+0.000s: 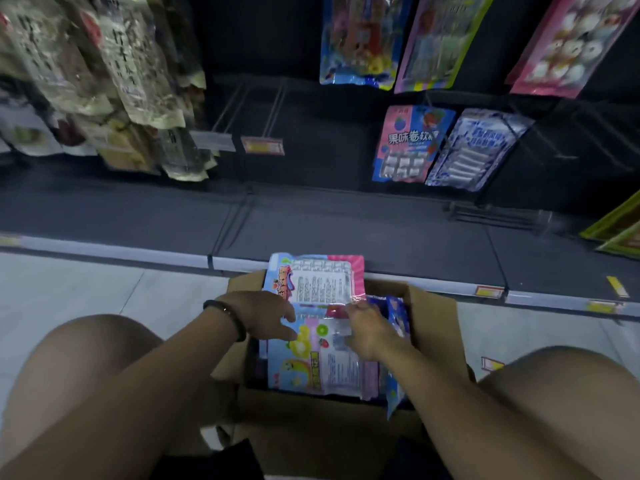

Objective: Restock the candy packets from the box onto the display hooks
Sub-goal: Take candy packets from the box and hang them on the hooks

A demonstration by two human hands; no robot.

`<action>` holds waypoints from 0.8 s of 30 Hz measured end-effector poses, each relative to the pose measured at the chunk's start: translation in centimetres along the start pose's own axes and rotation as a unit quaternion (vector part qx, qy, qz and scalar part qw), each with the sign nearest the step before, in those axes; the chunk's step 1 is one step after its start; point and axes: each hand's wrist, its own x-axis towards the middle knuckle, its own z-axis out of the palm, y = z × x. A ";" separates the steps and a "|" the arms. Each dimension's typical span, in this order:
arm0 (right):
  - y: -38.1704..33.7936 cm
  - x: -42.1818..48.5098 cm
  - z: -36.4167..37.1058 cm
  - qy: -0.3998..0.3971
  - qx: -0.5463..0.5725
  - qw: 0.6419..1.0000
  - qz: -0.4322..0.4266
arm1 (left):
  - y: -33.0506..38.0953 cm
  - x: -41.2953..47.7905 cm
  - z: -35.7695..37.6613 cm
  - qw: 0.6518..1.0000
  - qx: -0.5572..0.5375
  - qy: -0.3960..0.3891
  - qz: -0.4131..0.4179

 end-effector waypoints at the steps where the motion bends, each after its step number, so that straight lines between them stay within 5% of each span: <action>1: 0.0 0.4 0.6 -0.013 -0.012 1.000 -0.002 | 0.0 0.0 0.1 1.000 -0.001 -0.012 -0.005; 15: -0.5 2.5 2.4 -0.035 -0.172 0.984 0.029 | -0.7 -0.2 -0.1 0.999 0.005 -0.005 -0.035; 24: -0.4 1.2 -0.6 -0.107 -0.011 0.994 -0.002 | -0.6 -0.8 -0.3 0.997 0.032 -0.010 -0.066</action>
